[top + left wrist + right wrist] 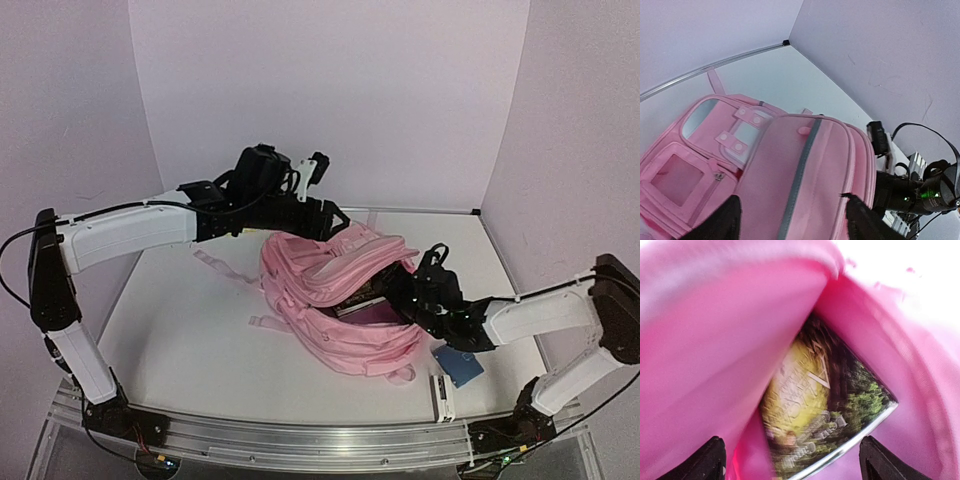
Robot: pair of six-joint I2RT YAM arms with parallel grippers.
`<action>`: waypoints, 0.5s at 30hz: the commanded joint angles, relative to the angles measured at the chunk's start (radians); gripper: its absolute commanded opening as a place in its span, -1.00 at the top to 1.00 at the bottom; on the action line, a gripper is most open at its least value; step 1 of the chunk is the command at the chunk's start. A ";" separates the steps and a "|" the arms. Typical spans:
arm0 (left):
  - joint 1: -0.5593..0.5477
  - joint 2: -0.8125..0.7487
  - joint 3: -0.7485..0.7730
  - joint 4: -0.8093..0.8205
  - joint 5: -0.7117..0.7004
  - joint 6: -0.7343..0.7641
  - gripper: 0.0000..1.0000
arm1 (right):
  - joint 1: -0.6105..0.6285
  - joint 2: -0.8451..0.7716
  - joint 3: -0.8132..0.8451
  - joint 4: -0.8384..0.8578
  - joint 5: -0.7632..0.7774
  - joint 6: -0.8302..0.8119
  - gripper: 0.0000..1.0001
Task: Pack the student bag
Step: Place the book in the student bag.
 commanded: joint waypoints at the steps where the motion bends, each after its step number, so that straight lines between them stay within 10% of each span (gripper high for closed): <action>1: 0.089 -0.072 0.051 -0.091 0.030 -0.016 -0.63 | -0.001 -0.208 -0.039 -0.326 0.136 0.021 -0.88; 15: 0.610 0.197 0.178 -0.274 0.139 0.035 -0.93 | -0.001 -0.438 0.121 -0.871 0.114 -0.323 -0.96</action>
